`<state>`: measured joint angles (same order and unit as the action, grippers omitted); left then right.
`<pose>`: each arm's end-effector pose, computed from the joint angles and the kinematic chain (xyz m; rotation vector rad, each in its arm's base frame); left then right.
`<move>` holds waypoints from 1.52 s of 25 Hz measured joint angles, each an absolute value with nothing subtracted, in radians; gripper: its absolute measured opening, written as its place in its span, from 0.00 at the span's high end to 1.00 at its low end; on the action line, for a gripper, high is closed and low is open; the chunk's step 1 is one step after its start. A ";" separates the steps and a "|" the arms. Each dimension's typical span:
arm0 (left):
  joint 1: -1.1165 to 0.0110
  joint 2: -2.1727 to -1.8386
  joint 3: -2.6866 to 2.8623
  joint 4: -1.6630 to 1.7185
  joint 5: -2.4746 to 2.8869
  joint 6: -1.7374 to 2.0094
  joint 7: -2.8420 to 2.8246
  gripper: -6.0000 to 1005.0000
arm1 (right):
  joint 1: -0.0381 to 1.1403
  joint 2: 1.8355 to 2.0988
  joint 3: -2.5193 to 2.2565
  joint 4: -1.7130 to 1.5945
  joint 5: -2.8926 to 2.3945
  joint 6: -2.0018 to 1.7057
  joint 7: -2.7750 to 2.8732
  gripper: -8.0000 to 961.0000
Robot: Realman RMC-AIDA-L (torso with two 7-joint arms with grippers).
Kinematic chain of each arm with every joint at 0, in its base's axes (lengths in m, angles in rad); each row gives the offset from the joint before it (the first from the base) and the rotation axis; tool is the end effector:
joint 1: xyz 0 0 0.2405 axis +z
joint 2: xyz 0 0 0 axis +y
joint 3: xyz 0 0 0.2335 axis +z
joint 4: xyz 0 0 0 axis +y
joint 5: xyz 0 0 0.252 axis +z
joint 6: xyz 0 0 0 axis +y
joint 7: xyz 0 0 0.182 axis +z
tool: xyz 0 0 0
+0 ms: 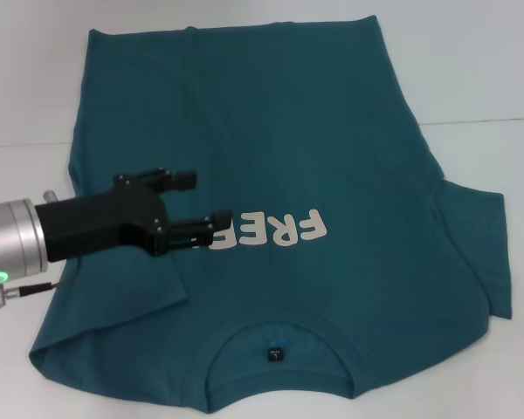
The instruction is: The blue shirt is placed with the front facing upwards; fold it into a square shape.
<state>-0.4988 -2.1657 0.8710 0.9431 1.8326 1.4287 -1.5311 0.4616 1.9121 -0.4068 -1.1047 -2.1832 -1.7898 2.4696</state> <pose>-0.1871 0.4016 -0.0079 -2.6254 -0.4955 -0.7675 0.2921 0.3580 0.1702 -2.1071 1.6559 0.6545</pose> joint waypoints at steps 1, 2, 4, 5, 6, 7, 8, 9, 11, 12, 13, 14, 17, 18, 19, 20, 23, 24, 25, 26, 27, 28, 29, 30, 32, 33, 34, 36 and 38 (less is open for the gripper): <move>-0.495 -2.167 0.870 0.941 1.843 1.425 -1.526 0.16 | 0.460 1.911 -0.398 -1.119 -2.209 -1.810 2.509 0.04; -0.493 -2.167 0.870 0.939 1.852 1.421 -1.521 0.15 | 0.453 1.911 -0.384 -1.132 -2.228 -1.830 2.545 0.04; -0.491 -2.168 0.871 0.932 1.871 1.416 -1.511 0.15 | 0.435 1.911 -0.354 -1.148 -2.255 -1.862 2.601 0.04; -0.492 -2.168 0.872 0.927 1.878 1.416 -1.508 0.15 | 0.426 1.910 -0.344 -1.152 -2.267 -1.867 2.614 0.04; -0.495 -2.168 0.875 0.918 1.891 1.417 -1.504 0.15 | 0.415 1.910 -0.334 -1.156 -2.283 -1.873 2.625 0.04; -0.497 -2.168 0.877 0.915 1.901 1.416 -1.503 0.15 | 0.406 1.909 -0.327 -1.160 -2.301 -1.872 2.629 0.04; -0.500 -2.167 0.879 0.910 1.910 1.413 -1.503 0.15 | 0.397 1.908 -0.321 -1.161 -2.323 -1.868 2.630 0.04; -0.501 -2.167 0.880 0.906 1.916 1.412 -1.503 0.15 | 0.391 1.906 -0.315 -1.160 -2.343 -1.862 2.629 0.04; -0.510 -2.166 0.881 0.886 1.922 1.407 -1.502 0.15 | 0.387 1.904 -0.305 -1.157 -2.384 -1.847 2.625 0.04; -0.514 -2.165 0.882 0.879 1.923 1.407 -1.502 0.15 | 0.389 1.904 -0.304 -1.157 -2.403 -1.839 2.624 0.04; -0.517 -2.165 0.882 0.873 1.924 1.406 -1.502 0.15 | 0.394 1.903 -0.304 -1.157 -2.424 -1.835 2.624 0.04; -0.519 -2.164 0.882 0.871 1.924 1.405 -1.502 0.15 | 0.401 1.903 -0.306 -1.157 -2.443 -1.832 2.626 0.04; -0.521 -2.164 0.882 0.872 1.927 1.404 -1.503 0.15 | 0.429 1.903 -0.314 -1.159 -2.501 -1.833 2.632 0.04; -0.522 -2.164 0.882 0.873 1.932 1.405 -1.505 0.15 | 0.437 1.905 -0.316 -1.159 -2.522 -1.833 2.633 0.04; -0.522 -2.163 0.882 0.874 1.938 1.406 -1.507 0.15 | 0.443 1.908 -0.318 -1.158 -2.539 -1.827 2.633 0.04; -0.523 -2.163 0.882 0.875 1.946 1.407 -1.509 0.15 | 0.445 1.911 -0.318 -1.156 -2.553 -1.819 2.633 0.04; -0.523 -2.163 0.882 0.875 1.962 1.410 -1.511 0.15 | 0.446 1.921 -0.318 -1.140 -2.555 -1.785 2.635 0.04; -0.523 -2.163 0.882 0.875 1.963 1.411 -1.511 0.15 | 0.447 1.922 -0.318 -1.132 -2.553 -1.773 2.635 0.04; -0.522 -2.163 0.882 0.875 1.965 1.412 -1.511 0.15 | 0.448 1.924 -0.318 -1.121 -2.552 -1.759 2.635 0.04; -0.521 -2.163 0.882 0.875 1.965 1.412 -1.512 0.15 | 0.452 1.925 -0.319 -1.104 -2.551 -1.744 2.634 0.04; -0.520 -2.163 0.882 0.875 1.966 1.412 -1.512 0.15 | 0.456 1.925 -0.319 -1.088 -2.550 -1.730 2.632 0.04; -0.520 -2.163 0.882 0.874 1.966 1.411 -1.512 0.15 | 0.462 1.925 -0.320 -1.071 -2.549 -1.722 2.630 0.04; -0.520 -2.163 0.882 0.873 1.967 1.411 -1.512 0.15 | 0.470 1.926 -0.321 -1.052 -2.549 -1.708 2.627 0.05; -0.520 -2.163 0.882 0.873 1.967 1.412 -1.512 0.15 | 0.476 1.927 -0.322 -1.038 -2.548 -1.698 2.625 0.05; -0.521 -2.163 0.882 0.873 1.967 1.414 -1.512 0.15 | 0.487 1.932 -0.333 -1.014 -2.548 -1.678 2.623 0.05; -0.521 -2.163 0.882 0.873 1.967 1.414 -1.512 0.15 | 0.490 1.934 -0.338 -1.008 -2.548 -1.672 2.623 0.05; -0.521 -2.163 0.882 0.872 1.967 1.414 -1.512 0.15 | 0.494 1.937 -0.350 -1.003 -2.550 -1.660 2.623 0.05; -0.522 -2.163 0.882 0.871 1.967 1.415 -1.512 0.15 | 0.497 1.943 -0.375 -0.998 -2.554 -1.644 2.623 0.05; -0.522 -2.163 0.883 0.871 1.967 1.415 -1.512 0.15 | 0.497 1.950 -0.397 -0.993 -2.557 -1.628 2.623 0.05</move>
